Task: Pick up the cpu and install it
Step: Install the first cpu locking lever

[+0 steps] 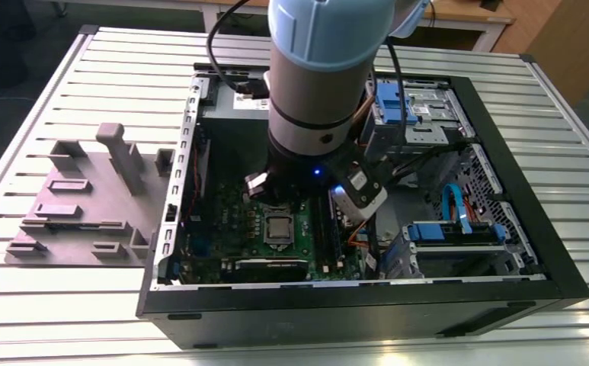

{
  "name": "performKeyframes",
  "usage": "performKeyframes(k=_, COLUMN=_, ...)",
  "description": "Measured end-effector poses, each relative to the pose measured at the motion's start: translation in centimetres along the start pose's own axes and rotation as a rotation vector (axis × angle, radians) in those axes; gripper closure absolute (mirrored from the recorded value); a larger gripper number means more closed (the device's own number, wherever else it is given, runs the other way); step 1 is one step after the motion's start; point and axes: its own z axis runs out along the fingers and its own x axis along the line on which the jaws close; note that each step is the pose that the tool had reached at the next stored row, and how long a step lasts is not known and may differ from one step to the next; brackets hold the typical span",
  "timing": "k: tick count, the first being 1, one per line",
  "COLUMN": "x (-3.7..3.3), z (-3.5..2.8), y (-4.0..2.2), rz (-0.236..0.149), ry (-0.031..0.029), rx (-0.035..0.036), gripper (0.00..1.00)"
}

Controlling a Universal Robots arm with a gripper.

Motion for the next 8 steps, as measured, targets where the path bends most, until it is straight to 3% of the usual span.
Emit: performKeyframes(k=8, x=-0.12, z=0.04, y=0.28, rz=0.0, ry=-0.0005, rx=-0.0018, gripper=0.9)
